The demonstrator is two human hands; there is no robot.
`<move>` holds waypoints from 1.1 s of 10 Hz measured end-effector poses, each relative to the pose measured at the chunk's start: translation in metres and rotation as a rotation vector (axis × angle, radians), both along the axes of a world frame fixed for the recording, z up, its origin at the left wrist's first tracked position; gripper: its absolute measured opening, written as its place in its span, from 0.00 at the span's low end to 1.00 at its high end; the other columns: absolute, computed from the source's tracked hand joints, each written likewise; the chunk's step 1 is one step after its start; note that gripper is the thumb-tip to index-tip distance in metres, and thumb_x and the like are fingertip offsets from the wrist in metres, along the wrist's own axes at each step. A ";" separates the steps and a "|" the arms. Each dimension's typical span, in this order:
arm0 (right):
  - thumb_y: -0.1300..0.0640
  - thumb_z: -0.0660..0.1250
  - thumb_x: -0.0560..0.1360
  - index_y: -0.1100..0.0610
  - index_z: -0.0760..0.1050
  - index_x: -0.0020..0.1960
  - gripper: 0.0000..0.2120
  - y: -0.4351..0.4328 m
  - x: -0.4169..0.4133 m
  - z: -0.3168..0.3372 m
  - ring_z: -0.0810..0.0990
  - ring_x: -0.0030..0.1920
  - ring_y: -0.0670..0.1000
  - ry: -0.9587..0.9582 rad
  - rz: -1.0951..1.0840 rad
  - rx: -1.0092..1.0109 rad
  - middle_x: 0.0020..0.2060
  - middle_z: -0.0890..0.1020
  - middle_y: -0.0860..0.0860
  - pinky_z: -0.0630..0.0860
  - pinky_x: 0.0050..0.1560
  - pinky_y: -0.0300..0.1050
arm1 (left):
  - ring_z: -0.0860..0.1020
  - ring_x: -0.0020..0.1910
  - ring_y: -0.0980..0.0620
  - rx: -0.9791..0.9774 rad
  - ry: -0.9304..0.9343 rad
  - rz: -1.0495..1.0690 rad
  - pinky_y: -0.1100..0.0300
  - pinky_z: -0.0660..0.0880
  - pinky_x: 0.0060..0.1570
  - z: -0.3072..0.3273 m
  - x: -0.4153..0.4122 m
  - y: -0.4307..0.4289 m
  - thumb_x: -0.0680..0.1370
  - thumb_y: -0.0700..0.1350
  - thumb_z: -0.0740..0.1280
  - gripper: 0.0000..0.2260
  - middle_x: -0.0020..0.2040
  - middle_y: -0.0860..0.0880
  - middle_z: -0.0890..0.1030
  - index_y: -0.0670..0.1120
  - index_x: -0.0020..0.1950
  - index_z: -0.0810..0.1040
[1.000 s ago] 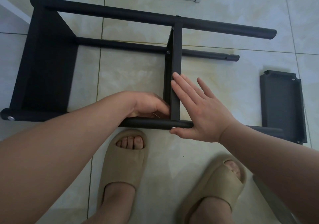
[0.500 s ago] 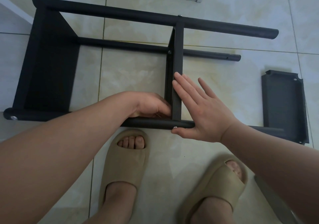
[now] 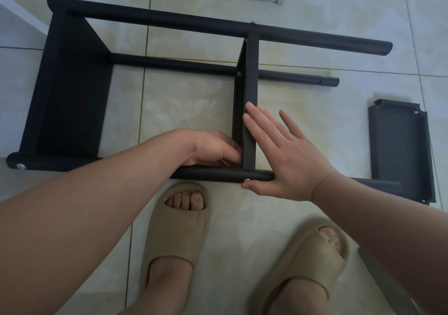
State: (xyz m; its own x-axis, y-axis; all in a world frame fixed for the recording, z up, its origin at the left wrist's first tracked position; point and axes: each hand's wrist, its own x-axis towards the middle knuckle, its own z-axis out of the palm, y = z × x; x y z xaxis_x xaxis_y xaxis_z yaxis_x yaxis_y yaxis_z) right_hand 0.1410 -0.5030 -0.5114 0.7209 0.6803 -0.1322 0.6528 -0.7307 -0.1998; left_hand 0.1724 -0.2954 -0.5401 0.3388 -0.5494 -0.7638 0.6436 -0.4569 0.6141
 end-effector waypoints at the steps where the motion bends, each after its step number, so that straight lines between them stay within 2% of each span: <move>1: 0.26 0.56 0.73 0.62 0.51 0.82 0.52 0.000 0.000 0.000 0.49 0.82 0.55 -0.005 0.000 -0.004 0.82 0.49 0.55 0.53 0.79 0.63 | 0.82 0.49 0.43 -0.006 0.006 -0.003 0.45 0.75 0.63 -0.003 0.001 0.001 0.75 0.38 0.69 0.06 0.49 0.38 0.84 0.41 0.49 0.83; 2: 0.26 0.56 0.73 0.62 0.51 0.82 0.52 0.000 0.000 0.000 0.49 0.82 0.55 -0.003 -0.001 0.002 0.82 0.49 0.55 0.53 0.79 0.63 | 0.80 0.48 0.42 -0.053 0.075 0.025 0.49 0.75 0.58 -0.006 0.001 0.002 0.77 0.33 0.65 0.07 0.47 0.38 0.81 0.39 0.52 0.80; 3: 0.26 0.56 0.73 0.62 0.51 0.82 0.52 0.000 0.000 0.000 0.49 0.82 0.55 0.001 -0.001 0.001 0.82 0.49 0.55 0.53 0.79 0.63 | 0.81 0.46 0.44 -0.084 0.126 0.037 0.51 0.75 0.56 -0.005 0.001 0.002 0.77 0.32 0.64 0.07 0.46 0.40 0.82 0.39 0.51 0.79; 4: 0.26 0.56 0.73 0.62 0.50 0.82 0.52 0.000 0.000 0.000 0.49 0.82 0.55 -0.001 -0.002 0.002 0.82 0.49 0.55 0.54 0.79 0.63 | 0.81 0.47 0.43 -0.085 0.141 0.022 0.48 0.72 0.60 -0.002 0.001 0.002 0.75 0.33 0.64 0.07 0.46 0.41 0.83 0.41 0.49 0.80; 5: 0.26 0.56 0.73 0.62 0.50 0.82 0.52 0.000 0.000 0.000 0.48 0.82 0.55 -0.001 -0.002 0.002 0.82 0.48 0.55 0.54 0.79 0.63 | 0.77 0.54 0.39 -0.074 0.129 0.033 0.43 0.69 0.66 -0.002 0.000 0.001 0.77 0.31 0.62 0.09 0.53 0.36 0.79 0.39 0.54 0.77; 6: 0.26 0.56 0.73 0.62 0.50 0.82 0.52 0.000 0.000 -0.001 0.48 0.82 0.55 -0.001 0.000 0.001 0.82 0.49 0.55 0.54 0.79 0.63 | 0.78 0.55 0.39 -0.092 0.135 0.050 0.44 0.70 0.67 -0.003 0.000 0.001 0.77 0.30 0.61 0.11 0.56 0.35 0.79 0.38 0.57 0.77; 7: 0.26 0.57 0.73 0.62 0.51 0.82 0.52 0.000 0.000 0.000 0.49 0.82 0.55 -0.001 -0.003 0.003 0.82 0.49 0.55 0.54 0.79 0.63 | 0.81 0.46 0.44 -0.118 0.130 0.054 0.50 0.76 0.57 -0.005 0.000 0.002 0.77 0.33 0.64 0.08 0.49 0.38 0.81 0.38 0.54 0.79; 8: 0.26 0.56 0.73 0.62 0.50 0.82 0.52 0.000 0.000 0.001 0.48 0.82 0.55 0.003 -0.004 0.001 0.82 0.49 0.55 0.54 0.79 0.64 | 0.82 0.44 0.46 -0.091 0.104 0.057 0.51 0.76 0.55 -0.008 0.000 0.002 0.76 0.34 0.67 0.05 0.45 0.41 0.83 0.39 0.49 0.82; 9: 0.27 0.56 0.73 0.62 0.50 0.82 0.52 0.000 0.000 0.001 0.49 0.82 0.55 0.003 -0.004 -0.002 0.82 0.49 0.55 0.54 0.79 0.64 | 0.82 0.43 0.47 -0.076 0.098 0.025 0.52 0.77 0.54 -0.007 0.001 0.002 0.76 0.34 0.66 0.07 0.43 0.43 0.84 0.42 0.45 0.83; 11: 0.26 0.56 0.73 0.62 0.50 0.82 0.52 0.000 0.000 0.001 0.48 0.82 0.55 0.005 -0.002 -0.001 0.82 0.48 0.55 0.53 0.79 0.63 | 0.81 0.44 0.45 -0.120 0.168 0.098 0.51 0.75 0.55 -0.006 0.001 0.002 0.78 0.31 0.62 0.08 0.46 0.40 0.82 0.41 0.50 0.78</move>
State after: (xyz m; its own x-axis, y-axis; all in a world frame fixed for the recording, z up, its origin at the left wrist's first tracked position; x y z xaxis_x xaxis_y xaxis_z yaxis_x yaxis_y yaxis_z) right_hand 0.1406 -0.5027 -0.5108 0.7219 0.6784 -0.1366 0.6501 -0.7324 -0.2023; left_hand 0.1732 -0.2930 -0.5459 0.2687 -0.6104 -0.7451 0.7794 -0.3167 0.5405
